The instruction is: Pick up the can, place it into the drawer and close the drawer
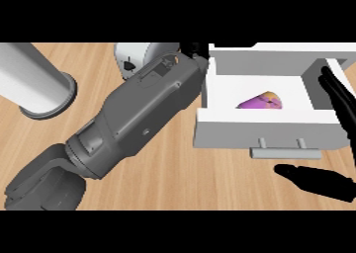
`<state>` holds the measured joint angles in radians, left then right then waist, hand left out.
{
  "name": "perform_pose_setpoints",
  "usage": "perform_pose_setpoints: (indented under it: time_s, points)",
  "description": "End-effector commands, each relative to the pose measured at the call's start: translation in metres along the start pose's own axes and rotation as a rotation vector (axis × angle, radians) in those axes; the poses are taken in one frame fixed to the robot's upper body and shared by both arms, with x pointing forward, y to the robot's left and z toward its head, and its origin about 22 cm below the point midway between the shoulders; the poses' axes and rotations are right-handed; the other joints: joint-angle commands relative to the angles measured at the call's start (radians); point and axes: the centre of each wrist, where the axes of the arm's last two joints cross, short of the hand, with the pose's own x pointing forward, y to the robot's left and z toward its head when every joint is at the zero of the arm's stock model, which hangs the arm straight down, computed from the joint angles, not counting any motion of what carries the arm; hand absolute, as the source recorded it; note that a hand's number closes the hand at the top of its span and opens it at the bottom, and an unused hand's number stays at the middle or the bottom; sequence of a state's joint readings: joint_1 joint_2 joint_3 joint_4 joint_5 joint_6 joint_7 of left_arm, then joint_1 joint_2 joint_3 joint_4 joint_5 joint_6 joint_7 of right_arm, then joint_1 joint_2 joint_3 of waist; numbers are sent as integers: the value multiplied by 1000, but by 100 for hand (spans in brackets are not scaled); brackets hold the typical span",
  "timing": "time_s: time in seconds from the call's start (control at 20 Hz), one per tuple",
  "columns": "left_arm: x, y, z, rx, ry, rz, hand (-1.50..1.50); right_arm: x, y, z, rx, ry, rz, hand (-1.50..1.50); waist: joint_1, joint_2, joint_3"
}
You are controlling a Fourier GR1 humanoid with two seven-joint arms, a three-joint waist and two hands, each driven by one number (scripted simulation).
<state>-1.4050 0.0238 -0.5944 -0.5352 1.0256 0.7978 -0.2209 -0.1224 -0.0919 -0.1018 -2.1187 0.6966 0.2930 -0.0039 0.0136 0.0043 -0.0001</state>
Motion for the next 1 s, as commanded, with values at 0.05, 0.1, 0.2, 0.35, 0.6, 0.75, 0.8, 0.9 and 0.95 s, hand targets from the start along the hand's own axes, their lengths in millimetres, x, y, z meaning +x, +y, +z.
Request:
perform_pose_setpoints:
  time_s: [0.05,0.1,0.2,0.35,0.6,0.75,0.8,0.9,0.95]
  points:
    - [-14,1,7,24,-8,-16,-150,-8,28,-43,64,-37,123,-150,5,-1,0]
    - [3,7,5,-1,-4,-8,-150,-21,41,-44,80,-4,156,-150,29,-6,0]
    - [-4,14,2,14,-3,-18,-150,-17,57,-69,95,-41,205,-150,34,0,0]
    - [16,23,-4,39,-9,-21,-150,-35,75,-69,155,-41,263,-150,24,-5,0]
    - [0,44,-7,73,-18,-46,-150,-44,99,-93,224,-28,406,-150,14,-3,0]
    - [19,62,-11,66,-7,-38,-150,-59,125,-103,189,13,413,-150,34,-4,1]
    - [35,46,-8,63,9,-28,-150,-52,120,-122,224,30,430,-150,28,-4,1]
    - [30,61,-6,65,-1,-39,-150,-88,137,-91,230,32,444,-150,25,-4,1]
    - [28,66,-6,72,-30,-43,-150,-81,145,-108,200,60,447,-150,34,-2,1]
